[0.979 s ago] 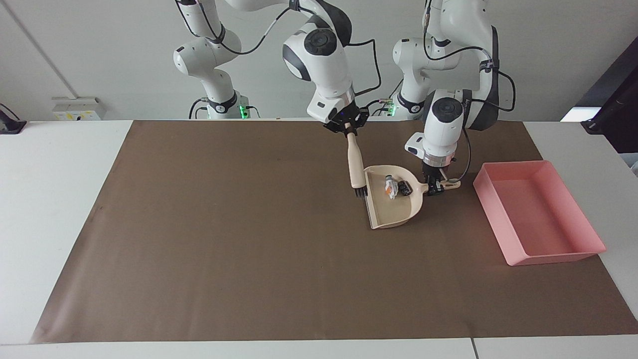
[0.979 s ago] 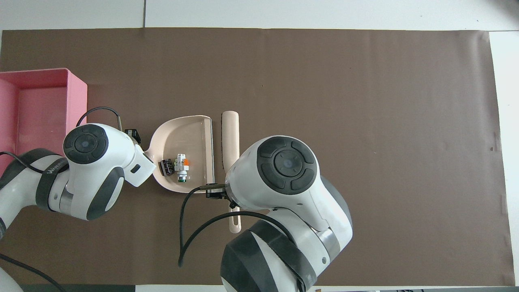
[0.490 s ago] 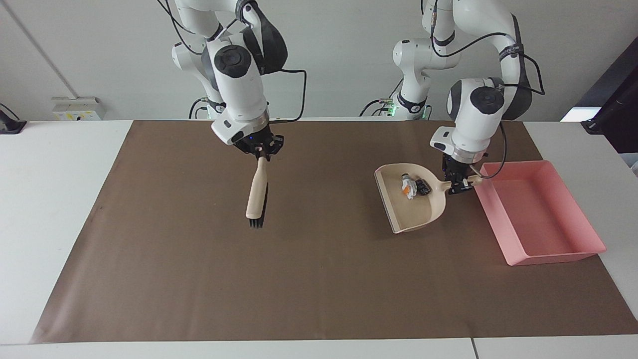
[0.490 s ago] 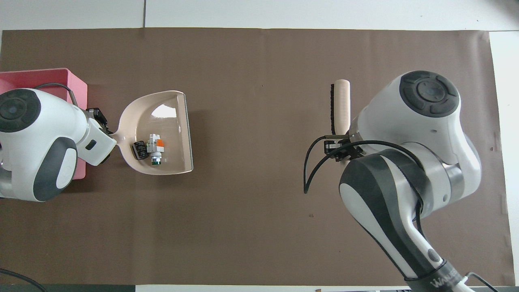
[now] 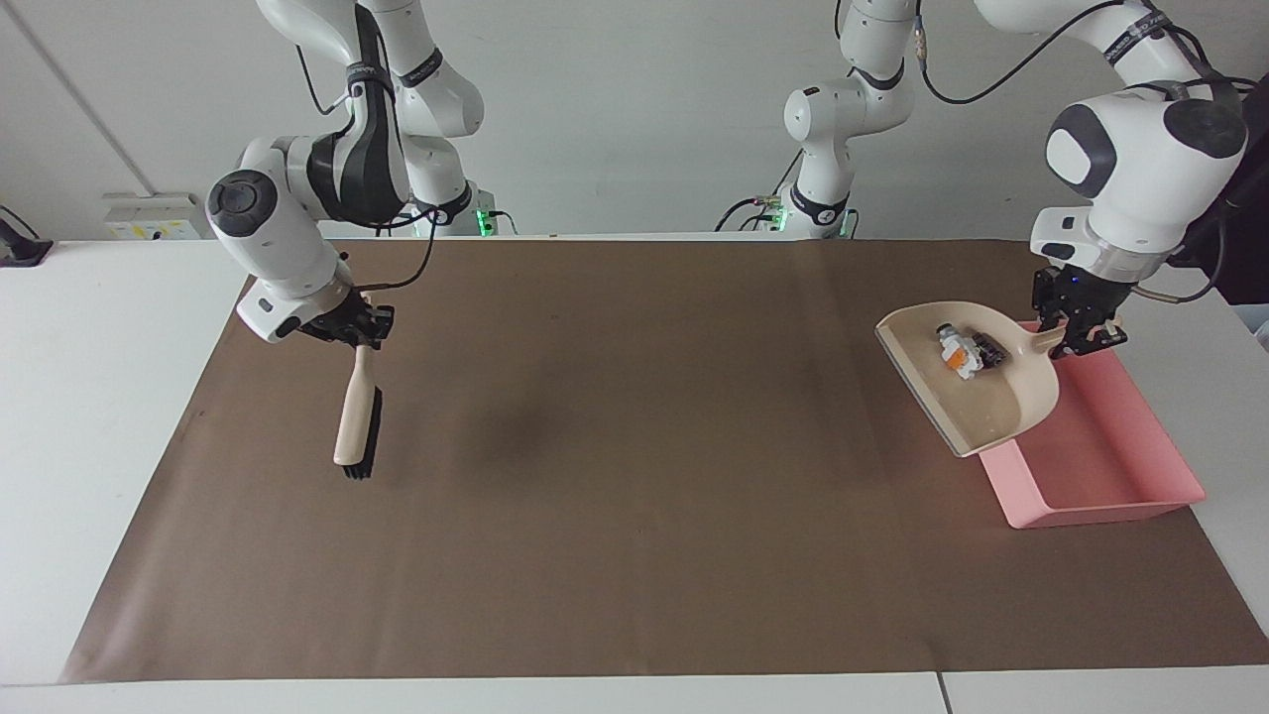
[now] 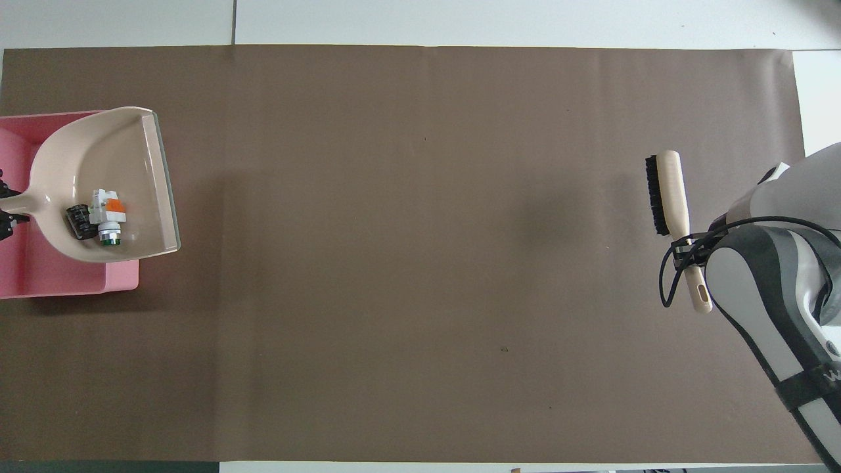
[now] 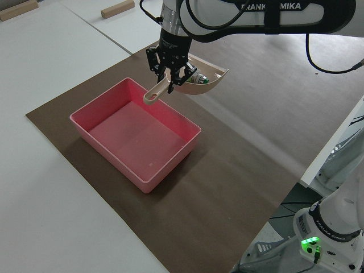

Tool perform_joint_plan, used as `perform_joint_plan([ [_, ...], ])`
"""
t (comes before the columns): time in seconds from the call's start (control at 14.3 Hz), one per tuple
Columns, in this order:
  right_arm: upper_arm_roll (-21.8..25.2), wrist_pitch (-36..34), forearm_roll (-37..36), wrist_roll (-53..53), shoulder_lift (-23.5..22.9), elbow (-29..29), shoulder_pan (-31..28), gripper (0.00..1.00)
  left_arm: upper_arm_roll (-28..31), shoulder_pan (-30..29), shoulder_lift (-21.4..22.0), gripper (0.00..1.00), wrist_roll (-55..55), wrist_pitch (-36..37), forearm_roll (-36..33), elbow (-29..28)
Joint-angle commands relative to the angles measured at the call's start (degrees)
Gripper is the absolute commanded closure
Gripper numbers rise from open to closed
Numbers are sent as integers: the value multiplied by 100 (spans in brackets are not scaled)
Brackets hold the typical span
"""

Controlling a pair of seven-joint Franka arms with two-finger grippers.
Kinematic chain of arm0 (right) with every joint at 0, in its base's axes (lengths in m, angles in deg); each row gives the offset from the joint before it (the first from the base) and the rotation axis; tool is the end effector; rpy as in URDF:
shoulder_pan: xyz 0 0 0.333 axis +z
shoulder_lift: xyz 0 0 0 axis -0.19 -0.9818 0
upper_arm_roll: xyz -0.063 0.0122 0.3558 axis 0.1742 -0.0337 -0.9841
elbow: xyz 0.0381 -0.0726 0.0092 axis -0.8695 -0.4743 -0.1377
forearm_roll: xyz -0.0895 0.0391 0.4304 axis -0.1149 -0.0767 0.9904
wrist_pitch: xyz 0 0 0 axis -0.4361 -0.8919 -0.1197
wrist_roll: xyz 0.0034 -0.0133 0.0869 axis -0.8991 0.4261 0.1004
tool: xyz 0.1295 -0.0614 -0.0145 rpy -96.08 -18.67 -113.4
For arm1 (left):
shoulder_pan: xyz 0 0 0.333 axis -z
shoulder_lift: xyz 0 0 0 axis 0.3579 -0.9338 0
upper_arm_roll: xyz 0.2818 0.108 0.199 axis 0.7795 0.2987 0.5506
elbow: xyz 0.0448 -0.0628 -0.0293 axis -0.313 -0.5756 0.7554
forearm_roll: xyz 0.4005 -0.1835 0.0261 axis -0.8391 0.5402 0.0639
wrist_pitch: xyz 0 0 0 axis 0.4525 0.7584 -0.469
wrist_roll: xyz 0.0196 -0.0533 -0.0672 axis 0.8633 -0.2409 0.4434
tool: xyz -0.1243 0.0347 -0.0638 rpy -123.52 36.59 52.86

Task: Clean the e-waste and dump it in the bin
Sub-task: 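Tip the dustpan with the left gripper to dump the component into the bin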

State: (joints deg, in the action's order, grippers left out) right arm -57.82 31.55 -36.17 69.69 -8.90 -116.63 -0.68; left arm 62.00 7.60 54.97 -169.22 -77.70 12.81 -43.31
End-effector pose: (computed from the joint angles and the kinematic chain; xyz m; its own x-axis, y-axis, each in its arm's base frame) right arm 0.5418 -0.0464 0.3749 0.9820 0.0200 -0.1877 0.0206 -0.9998 0.0016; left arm 0.6163 0.1299 0.5028 0.1489 -0.9794 -0.1363 -0.9875 -0.1401 -0.0726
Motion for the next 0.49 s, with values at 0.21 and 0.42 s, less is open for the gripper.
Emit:
perform_joint_plan([
  [0.21, -107, 1197, -46, 438, 658, -1406, -462, 100, 62, -904, -566, 100, -1400, -728, -875, 377],
  [0.42, -107, 1366, -46, 500, 703, -1566, -480, 100, 133, -878, -796, 100, -1260, -965, -1545, 553],
])
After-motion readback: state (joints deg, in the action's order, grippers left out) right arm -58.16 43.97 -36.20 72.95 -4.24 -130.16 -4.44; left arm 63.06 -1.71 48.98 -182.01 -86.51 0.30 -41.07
